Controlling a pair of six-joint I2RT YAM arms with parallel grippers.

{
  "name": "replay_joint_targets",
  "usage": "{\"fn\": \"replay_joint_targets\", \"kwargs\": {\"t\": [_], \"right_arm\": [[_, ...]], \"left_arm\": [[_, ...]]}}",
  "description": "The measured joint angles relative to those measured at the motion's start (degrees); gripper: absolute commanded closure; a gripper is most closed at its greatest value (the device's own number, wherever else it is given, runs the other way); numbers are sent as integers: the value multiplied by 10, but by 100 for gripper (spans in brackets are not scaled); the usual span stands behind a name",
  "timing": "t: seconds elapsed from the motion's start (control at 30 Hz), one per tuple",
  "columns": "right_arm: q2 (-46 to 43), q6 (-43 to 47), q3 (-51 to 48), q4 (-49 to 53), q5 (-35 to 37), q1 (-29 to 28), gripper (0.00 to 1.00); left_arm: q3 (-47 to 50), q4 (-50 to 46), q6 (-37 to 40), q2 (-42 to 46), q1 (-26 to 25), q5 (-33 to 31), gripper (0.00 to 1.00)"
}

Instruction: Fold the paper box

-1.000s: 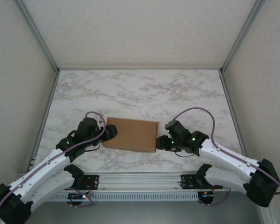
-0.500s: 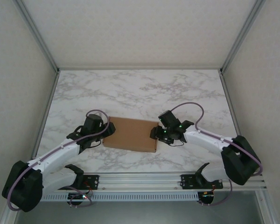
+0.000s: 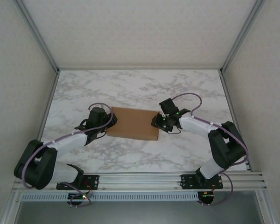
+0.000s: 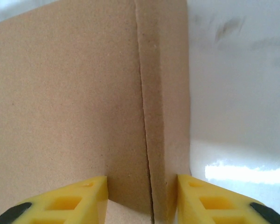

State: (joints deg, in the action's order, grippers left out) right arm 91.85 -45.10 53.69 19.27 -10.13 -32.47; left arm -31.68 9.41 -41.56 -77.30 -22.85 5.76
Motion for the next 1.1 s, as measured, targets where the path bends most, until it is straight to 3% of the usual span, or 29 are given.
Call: {"fn": "replay_joint_targets", "kwargs": {"t": [0.27,0.43,0.57,0.63,0.67,0.87,1.0,1.1], "right_arm": [[106,72,128,27,10,71,58],[136,100,166,28,5,95,55],[134,115,166,32,0,104,40],[127,126,169,46,5,107,18],[118,133,171,54,10,109,2],[-30,175,172,44,46,110,1],[-189,207,126,-40,116,103,1],[-251,245,84,-97,159,102,1]], "left_arm": [[-117,6,8,-128,0,-6,51],[-173,-1,19,-174,1,-17,40],[-198,-39,31,-176,-4,-29,26],[-207,-61,41,-169,-6,-39,4],[-209,-71,46,-161,-7,-47,0],[-203,-74,78,-18,-7,-141,0],[-114,68,140,146,-7,-256,0],[-33,186,226,202,4,-308,0]]}}
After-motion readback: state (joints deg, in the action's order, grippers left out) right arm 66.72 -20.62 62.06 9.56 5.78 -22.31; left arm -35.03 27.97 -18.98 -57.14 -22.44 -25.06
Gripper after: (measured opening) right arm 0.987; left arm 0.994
